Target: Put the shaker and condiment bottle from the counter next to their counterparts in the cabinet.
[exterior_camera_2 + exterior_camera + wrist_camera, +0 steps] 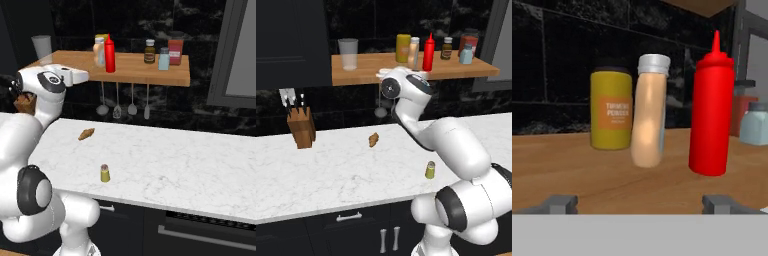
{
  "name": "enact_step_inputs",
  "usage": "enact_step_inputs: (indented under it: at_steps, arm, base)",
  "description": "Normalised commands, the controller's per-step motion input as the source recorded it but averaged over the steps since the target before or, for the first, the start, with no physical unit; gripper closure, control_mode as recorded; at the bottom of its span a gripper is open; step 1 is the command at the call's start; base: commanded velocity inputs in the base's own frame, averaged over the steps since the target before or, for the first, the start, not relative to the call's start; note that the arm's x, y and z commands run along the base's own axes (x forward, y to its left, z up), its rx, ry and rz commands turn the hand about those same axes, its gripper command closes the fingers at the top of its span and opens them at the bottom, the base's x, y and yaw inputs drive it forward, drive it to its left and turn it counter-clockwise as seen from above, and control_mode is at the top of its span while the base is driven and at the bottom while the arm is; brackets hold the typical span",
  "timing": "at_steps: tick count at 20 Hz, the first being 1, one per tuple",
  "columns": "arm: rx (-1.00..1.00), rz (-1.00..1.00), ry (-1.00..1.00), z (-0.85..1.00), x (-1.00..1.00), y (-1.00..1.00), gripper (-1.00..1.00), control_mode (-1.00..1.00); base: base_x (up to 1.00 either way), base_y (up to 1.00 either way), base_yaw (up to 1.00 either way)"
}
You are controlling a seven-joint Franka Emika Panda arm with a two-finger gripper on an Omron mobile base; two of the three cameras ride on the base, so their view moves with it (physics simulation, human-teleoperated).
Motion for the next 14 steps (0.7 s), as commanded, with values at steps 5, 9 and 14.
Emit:
enact_step_inputs:
  at_steps: [5, 9, 14]
  arm:
    - [0.01, -0.15, 0.0, -0.47, -0.94, -0.14, -1.0, -1.0]
    - [0.01, -0.03, 0.0, -0.57, -0.95, -0.45, -1.0, -1.0]
    - [0.0, -0.01, 0.0, -0.61, -0.78, -0.39, -1.0, -1.0]
  base:
    - [0.0, 0.0, 0.0]
    - [0.0, 0.0, 0.0]
    - [0.0, 0.0, 0.0]
